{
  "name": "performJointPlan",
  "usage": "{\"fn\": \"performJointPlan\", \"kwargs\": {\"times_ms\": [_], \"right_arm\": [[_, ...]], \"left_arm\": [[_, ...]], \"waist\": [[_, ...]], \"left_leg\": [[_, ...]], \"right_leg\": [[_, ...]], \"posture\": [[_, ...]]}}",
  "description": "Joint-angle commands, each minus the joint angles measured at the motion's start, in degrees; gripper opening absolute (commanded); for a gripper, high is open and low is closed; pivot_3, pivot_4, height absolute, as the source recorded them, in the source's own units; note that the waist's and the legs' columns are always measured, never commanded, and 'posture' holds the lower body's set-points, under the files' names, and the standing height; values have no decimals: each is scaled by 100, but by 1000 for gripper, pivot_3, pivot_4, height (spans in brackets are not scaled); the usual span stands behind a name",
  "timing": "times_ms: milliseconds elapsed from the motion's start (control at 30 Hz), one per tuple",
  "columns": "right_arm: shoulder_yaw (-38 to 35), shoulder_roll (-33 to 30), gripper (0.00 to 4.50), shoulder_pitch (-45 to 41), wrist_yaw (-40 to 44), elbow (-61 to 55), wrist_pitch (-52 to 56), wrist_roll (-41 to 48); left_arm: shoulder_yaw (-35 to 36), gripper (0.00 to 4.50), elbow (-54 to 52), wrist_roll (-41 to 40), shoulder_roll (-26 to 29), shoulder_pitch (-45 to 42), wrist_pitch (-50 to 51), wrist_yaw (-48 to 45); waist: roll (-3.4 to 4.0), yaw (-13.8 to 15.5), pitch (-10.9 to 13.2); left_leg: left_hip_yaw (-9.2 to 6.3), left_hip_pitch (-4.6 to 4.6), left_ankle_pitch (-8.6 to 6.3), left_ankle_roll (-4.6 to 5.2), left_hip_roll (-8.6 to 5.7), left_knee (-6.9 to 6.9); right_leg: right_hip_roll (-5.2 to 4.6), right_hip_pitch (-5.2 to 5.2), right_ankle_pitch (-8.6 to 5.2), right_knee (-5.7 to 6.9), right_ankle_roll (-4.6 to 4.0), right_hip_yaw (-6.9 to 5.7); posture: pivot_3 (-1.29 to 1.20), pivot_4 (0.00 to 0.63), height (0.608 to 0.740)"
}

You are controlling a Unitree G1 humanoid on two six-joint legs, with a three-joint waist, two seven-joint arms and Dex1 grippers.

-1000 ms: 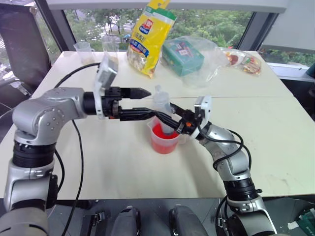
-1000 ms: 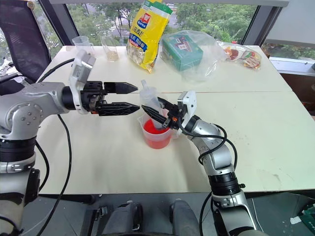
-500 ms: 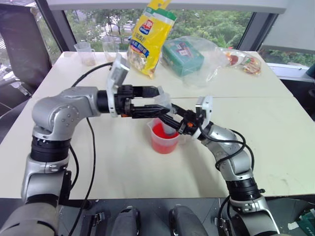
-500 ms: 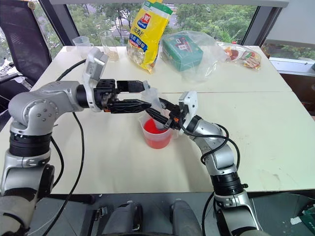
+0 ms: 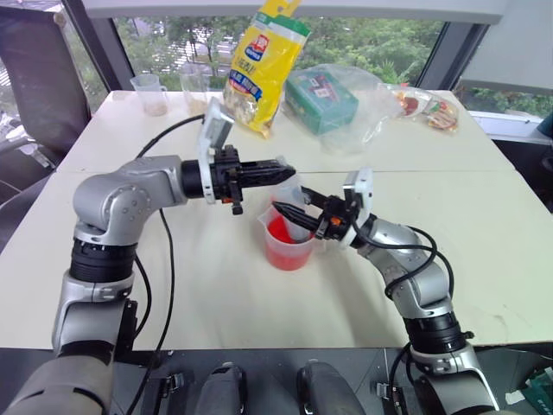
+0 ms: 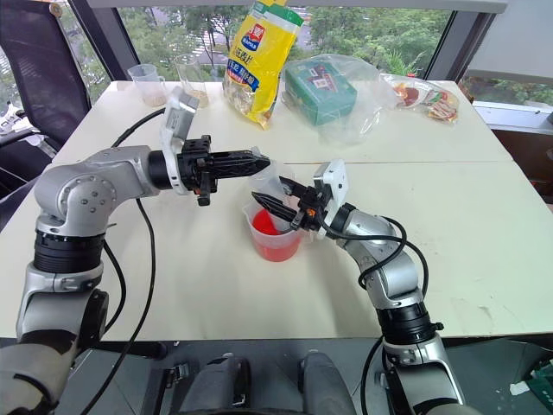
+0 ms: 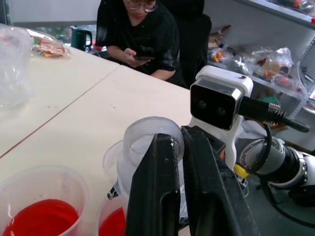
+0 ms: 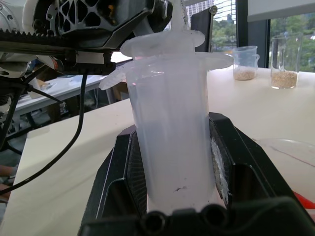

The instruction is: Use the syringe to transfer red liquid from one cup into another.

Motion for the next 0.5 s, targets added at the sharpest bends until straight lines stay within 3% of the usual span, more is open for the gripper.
{"fn": "performJointPlan", "kwargs": {"times_ms": [33,500], "right_arm": [[266,-40,1358,34,124,-26,133,-41],[360,-166,1358,211,231,148,190,-108]], "left_arm": [[182,22,-99,-49,-13,-433,-179,-33],[402,22,173,30,123,-820,-309,-87]], "waist": [[0,-1,0],[0,-1,0]], "left_leg": [[0,0,0,0,0,0],[0,-1,0,0,0,0]], "right_leg": [[0,0,0,0,0,0],[1,0,0,-1,0,0]], "posture": [[0,150,740],[0,150,740]]}}
